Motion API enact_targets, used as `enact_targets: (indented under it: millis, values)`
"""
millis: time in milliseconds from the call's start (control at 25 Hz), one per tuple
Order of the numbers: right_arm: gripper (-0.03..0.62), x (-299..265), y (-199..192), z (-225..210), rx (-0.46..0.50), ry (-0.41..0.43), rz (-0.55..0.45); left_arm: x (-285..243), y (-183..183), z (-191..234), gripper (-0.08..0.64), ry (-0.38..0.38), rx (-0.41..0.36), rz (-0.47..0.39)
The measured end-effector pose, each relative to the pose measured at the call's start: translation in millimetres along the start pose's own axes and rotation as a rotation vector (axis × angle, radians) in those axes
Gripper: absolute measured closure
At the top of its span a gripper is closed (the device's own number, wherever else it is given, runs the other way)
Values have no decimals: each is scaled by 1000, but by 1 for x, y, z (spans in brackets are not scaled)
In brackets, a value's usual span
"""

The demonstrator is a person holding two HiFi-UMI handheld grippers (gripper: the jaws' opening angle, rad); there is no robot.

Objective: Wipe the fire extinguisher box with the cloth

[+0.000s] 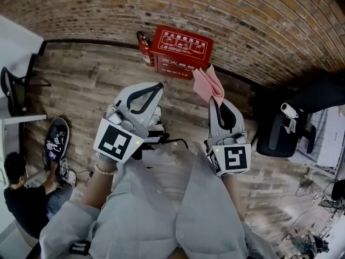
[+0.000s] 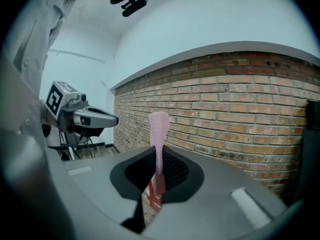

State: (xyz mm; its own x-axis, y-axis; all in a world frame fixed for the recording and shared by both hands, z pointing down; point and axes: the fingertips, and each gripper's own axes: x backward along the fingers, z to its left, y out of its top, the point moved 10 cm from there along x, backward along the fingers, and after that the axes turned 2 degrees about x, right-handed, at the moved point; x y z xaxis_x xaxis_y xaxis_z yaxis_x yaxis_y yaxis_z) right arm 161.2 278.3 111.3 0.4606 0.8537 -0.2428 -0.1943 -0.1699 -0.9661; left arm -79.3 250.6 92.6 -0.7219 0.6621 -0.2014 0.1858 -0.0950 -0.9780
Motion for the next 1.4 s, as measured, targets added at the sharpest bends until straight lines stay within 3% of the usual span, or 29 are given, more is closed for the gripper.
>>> enact_targets:
  millis: [320, 720, 1040, 1200, 1400]
  values:
    - [574, -76, 20, -4, -32, -41, 11, -35, 0, 78, 572, -53, -7, 1]
    - [574, -138, 18, -16, -21, -83, 81, -74, -17, 143, 572, -132, 3, 20]
    - [574, -151, 3, -26, -7, -91, 153, -98, -36, 154, 572, -173, 21, 67]
    - [574, -159, -11, -35, -51, -72, 175, -107, -46, 156, 572, -145, 46, 95]
    - [574, -170, -27, -48, -32, -48, 206, -120, -60, 153, 572, -116, 56, 93]
